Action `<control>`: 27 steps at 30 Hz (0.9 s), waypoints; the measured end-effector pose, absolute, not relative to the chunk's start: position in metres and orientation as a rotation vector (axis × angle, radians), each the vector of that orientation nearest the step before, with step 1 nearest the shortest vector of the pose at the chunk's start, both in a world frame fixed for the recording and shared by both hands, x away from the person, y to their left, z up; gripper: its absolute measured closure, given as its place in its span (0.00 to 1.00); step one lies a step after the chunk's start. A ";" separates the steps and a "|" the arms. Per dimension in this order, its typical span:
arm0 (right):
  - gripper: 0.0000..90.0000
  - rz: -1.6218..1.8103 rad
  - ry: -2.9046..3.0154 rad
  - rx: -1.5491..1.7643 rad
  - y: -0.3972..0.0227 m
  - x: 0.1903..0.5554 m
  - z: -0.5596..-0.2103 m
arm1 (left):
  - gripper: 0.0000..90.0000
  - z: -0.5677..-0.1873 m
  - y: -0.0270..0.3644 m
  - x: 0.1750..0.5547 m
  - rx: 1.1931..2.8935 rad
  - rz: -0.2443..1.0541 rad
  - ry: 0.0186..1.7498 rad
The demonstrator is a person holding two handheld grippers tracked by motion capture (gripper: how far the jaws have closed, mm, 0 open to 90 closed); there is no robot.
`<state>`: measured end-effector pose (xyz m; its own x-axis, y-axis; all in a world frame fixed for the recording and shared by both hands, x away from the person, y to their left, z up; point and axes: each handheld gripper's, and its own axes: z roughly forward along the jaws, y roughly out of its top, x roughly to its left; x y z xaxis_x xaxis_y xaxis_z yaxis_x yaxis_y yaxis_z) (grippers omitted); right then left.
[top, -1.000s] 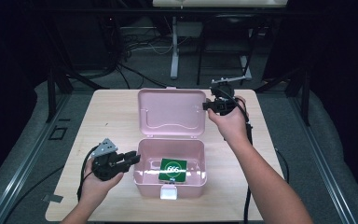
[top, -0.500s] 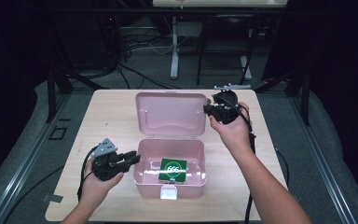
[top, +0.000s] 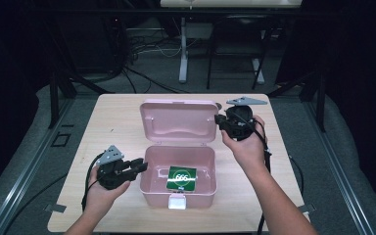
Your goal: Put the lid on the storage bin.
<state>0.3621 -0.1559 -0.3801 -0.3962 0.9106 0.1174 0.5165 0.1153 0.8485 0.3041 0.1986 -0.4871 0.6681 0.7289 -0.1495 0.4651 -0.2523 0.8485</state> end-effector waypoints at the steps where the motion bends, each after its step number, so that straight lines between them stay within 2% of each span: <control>1: 0.96 1.216 1.962 1.380 -0.157 0.360 -0.380 | 0.77 -0.486 0.199 0.304 1.904 0.341 0.936; 10: 0.97 1.196 1.941 1.332 -0.154 0.345 -0.382 | 0.74 -0.468 0.205 0.310 1.856 0.389 0.925; 27: 0.95 1.281 1.901 1.305 -0.159 0.322 -0.393 | 0.71 -0.423 0.204 0.317 1.866 0.463 0.887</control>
<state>0.3220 -0.1585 -0.3926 -0.4165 0.9033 0.1028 0.4343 0.0984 0.8954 0.3171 0.2039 -0.4228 0.6609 0.7477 -0.0652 0.3741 -0.2529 0.8922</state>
